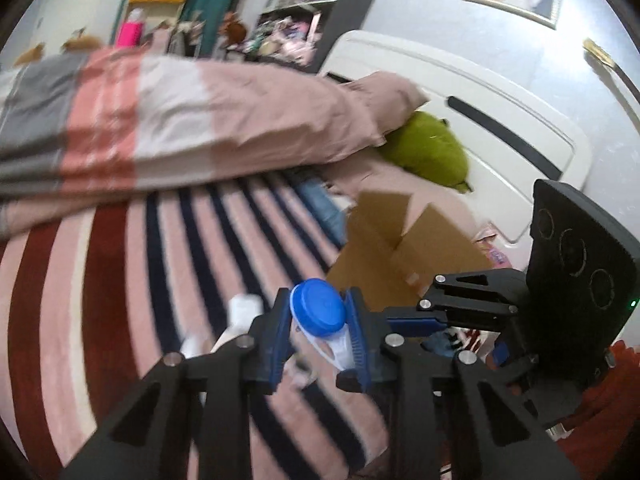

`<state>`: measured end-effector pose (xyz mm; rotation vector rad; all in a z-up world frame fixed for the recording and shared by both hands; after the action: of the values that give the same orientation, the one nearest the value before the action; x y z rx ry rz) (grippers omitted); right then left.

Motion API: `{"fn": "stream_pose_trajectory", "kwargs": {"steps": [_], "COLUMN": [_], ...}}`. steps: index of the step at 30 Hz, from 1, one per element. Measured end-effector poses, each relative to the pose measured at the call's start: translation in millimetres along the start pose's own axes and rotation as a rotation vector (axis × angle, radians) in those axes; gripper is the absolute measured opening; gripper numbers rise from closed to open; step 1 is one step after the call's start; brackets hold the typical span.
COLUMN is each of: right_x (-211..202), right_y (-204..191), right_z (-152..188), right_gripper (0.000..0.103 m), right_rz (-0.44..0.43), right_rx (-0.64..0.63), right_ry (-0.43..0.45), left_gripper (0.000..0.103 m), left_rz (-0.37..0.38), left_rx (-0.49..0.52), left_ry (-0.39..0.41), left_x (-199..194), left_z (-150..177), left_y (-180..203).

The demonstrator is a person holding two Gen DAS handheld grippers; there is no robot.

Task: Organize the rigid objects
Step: 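Carry the contact lens case into the cardboard box and release it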

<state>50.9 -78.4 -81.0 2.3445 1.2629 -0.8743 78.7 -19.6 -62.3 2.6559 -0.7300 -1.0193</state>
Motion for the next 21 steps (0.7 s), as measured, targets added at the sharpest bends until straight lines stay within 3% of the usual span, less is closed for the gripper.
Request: {"fn": "stream_pose_trajectory", "kwargs": {"steps": [4, 8, 12, 17, 19, 20, 21], "right_x": [-36, -63, -75, -72, -70, -71, -69], "right_y": [32, 73, 118, 160, 169, 171, 172], "right_z": [-2, 10, 30, 53, 60, 63, 66], "right_gripper": [0.026, 0.026, 0.026, 0.026, 0.027, 0.027, 0.032], "right_rz": [0.064, 0.134, 0.181, 0.183, 0.196, 0.200, 0.200], "right_rx": [0.008, 0.071, 0.150, 0.249, 0.275, 0.279, 0.281], "right_ry": [0.043, 0.047, -0.012, -0.133, -0.160, -0.174, -0.187], "left_gripper": [0.024, 0.024, 0.024, 0.026, 0.041, 0.054, 0.063], "left_rz": [0.029, 0.059, 0.079, 0.044, -0.001, -0.014, -0.022], "left_rx": [0.070, 0.121, 0.141, 0.155, 0.171, 0.177, 0.183], "left_ry": [-0.016, -0.082, -0.193, -0.310, -0.322, -0.317, -0.310], "left_x": [26, 73, 124, 167, 174, 174, 174], "left_z": [-27, -46, -52, -49, -48, -47, -47], "left_y": [39, 77, 103, 118, 120, 120, 120]}}
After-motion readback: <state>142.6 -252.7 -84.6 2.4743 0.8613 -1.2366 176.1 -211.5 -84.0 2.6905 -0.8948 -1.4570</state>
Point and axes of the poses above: each gripper's, at about its wrist camera, not at the fingertips, and x roughly the way its jaws point, y to its right, z to its underside, the point moved 6 cm from there along x, roughly the way its jaws point, and after that the axes turned 1 degree about -x, right-handed, at the moved point
